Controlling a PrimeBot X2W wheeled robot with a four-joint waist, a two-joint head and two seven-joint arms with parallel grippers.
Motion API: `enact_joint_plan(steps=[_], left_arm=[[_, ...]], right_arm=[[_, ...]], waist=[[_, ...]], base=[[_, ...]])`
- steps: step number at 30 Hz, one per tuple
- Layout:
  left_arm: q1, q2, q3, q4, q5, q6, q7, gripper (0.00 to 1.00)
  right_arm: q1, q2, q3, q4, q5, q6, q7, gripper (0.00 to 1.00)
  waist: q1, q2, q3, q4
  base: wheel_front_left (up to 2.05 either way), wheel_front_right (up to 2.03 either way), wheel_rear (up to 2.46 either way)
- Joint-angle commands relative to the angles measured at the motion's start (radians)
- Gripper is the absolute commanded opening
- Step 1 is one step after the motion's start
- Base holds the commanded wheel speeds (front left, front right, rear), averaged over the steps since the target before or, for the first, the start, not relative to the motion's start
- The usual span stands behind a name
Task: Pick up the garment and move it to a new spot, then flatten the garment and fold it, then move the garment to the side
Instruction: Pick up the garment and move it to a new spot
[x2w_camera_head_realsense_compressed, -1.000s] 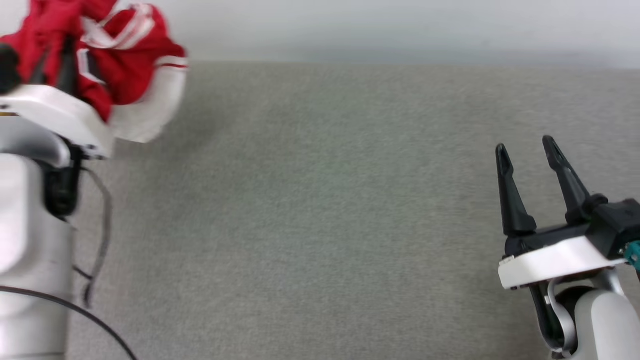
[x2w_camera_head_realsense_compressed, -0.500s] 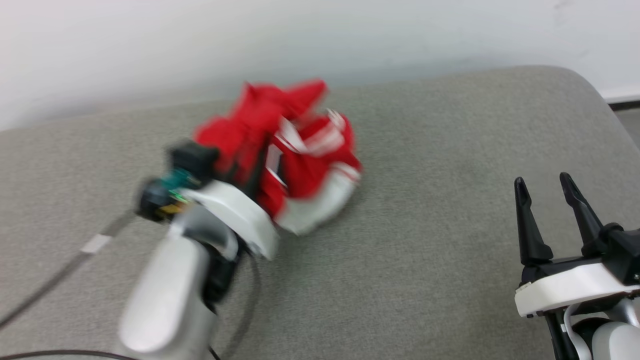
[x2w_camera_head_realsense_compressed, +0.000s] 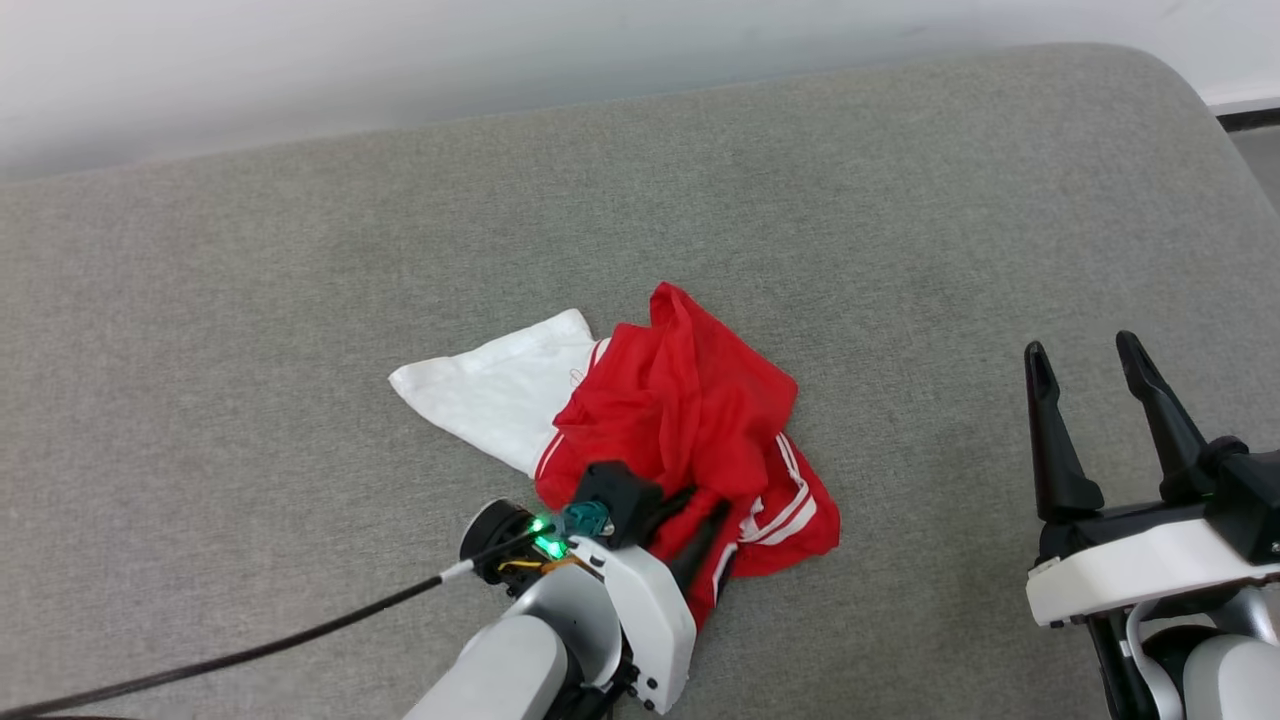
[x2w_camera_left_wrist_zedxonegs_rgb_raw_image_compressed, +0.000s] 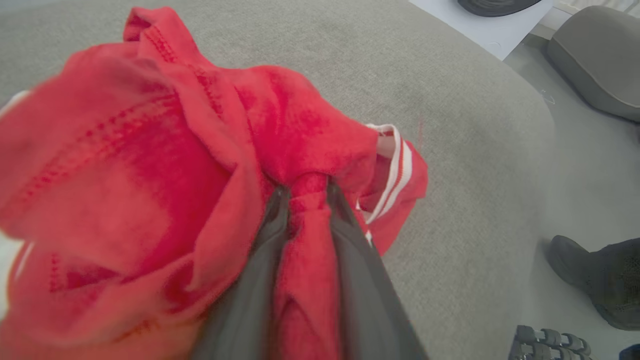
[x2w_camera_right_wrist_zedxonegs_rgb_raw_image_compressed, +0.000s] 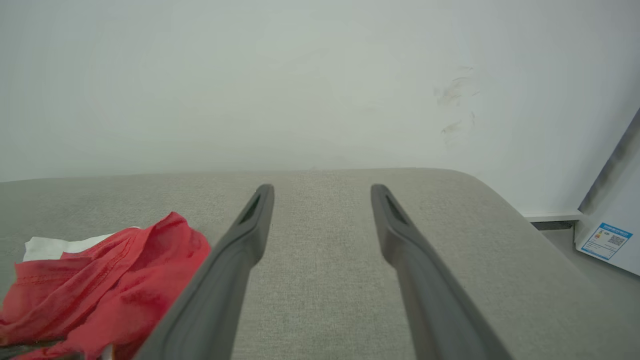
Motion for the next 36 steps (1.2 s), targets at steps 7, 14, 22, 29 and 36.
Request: enact_joint_plan(steps=[7,14,22,29,36], left_arm=[[-0.012,0.012,-0.025,-0.044,-0.002,0.005,-0.143,1.0],[0.02,0.019,0.041,-0.113,0.022,0.085,-0.295,1.0],[0.119,0.066,0.198,-0.148,-0.01,0.202,-0.338,1.0],[0.231,0.135,0.321,-0.176,-0.031,0.253,-0.345,1.0],[0.317,0.173,0.369,-0.239,-0.021,0.269,-0.345,1.0]], right_arm=[[0.015,0.001,-0.013,0.015,-0.003,0.0,0.001,1.0],[0.047,0.001,-0.003,0.016,-0.007,0.0,0.016,1.0],[0.093,0.001,0.015,0.004,-0.017,0.0,0.041,1.0],[0.121,0.001,0.026,-0.012,-0.017,0.0,0.066,1.0],[0.135,0.001,0.027,-0.019,0.0,0.0,0.073,1.0]], waist=[[-0.0001,0.0,-0.045,0.036],[-0.0001,0.0,-0.113,0.061],[-0.0001,0.0,-0.171,0.088],[-0.0001,0.0,-0.199,0.105],[-0.0001,0.0,-0.211,0.116]], base=[[0.0,0.0,0.0],[0.0,0.0,0.0],[0.0,0.0,0.0],[0.0,0.0,0.0],[0.0,0.0,0.0]])
